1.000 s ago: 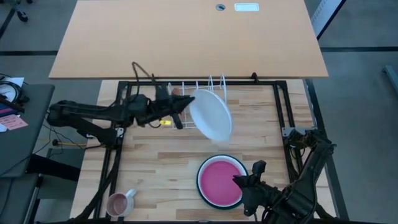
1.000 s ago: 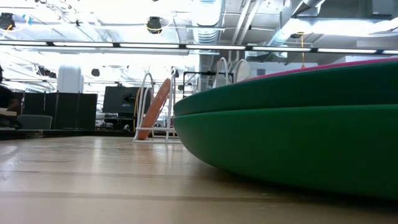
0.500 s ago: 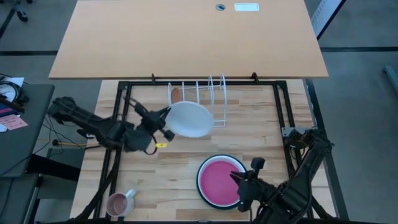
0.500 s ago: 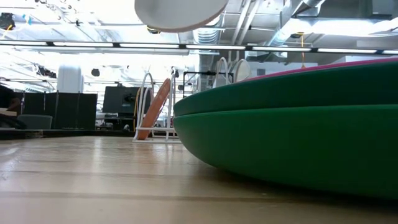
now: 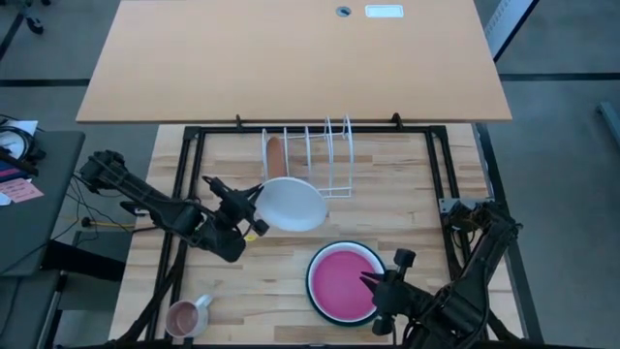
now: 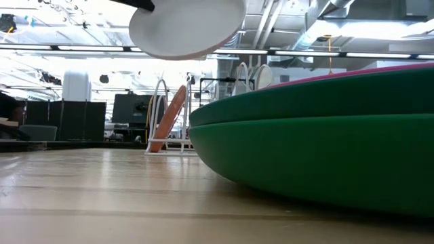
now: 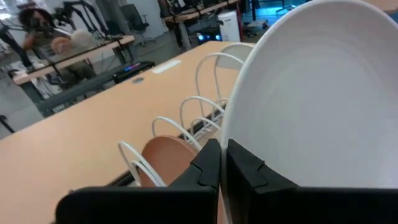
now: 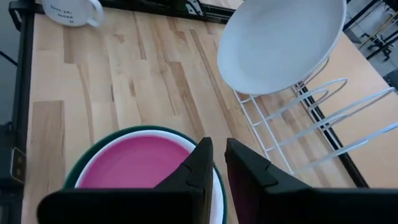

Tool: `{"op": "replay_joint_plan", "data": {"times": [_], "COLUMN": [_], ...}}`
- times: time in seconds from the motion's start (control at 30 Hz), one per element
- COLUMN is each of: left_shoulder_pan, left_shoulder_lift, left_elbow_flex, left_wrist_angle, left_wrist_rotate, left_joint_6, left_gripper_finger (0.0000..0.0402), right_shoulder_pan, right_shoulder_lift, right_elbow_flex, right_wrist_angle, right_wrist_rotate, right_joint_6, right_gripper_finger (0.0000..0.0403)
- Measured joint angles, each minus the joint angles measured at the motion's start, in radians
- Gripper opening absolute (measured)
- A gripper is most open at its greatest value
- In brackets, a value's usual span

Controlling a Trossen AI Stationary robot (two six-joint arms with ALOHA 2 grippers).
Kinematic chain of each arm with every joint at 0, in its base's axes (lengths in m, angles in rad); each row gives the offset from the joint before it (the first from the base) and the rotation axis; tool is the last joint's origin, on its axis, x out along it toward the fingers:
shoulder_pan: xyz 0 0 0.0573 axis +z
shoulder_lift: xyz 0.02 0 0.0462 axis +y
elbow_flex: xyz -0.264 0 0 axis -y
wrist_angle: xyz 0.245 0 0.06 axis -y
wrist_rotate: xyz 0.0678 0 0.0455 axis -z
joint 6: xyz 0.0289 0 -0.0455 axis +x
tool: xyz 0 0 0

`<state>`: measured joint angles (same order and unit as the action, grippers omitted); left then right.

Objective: Sort dishes
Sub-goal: Put the small white plate in the dish rack

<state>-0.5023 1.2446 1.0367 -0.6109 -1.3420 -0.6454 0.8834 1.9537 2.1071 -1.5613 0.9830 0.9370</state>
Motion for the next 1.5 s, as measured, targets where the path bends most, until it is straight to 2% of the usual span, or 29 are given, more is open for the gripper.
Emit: {"op": "replay_joint_plan", "data": {"times": [0.47, 1.1, 1.5], "left_shoulder_pan": [-0.016, -0.001, -0.001], "left_shoulder_lift": [0.0, 0.0, -0.002], "left_elbow_flex": [0.0, -0.001, -0.001], "left_wrist_angle": [-0.012, -0.011, 0.003], "left_wrist_rotate": [0.07, 0.1, -0.035], "left_joint_6": [-0.04, 0.03, 0.1], "left_gripper_finger": [0.0, 0.0, 0.0], "right_shoulder_pan": [-0.05, -0.047, -0.049], "right_shoulder_lift": [0.0, 0.0, 0.0], "right_elbow_flex": [0.0, 0.0, 0.0], "right_wrist_angle": [-0.001, 0.005, -0.001], "right_wrist_rotate": [-0.009, -0.017, -0.017], "right_joint_6": [-0.045, -0.003, -0.006], "right_gripper_finger": [0.0052, 0.0052, 0.0052]}}
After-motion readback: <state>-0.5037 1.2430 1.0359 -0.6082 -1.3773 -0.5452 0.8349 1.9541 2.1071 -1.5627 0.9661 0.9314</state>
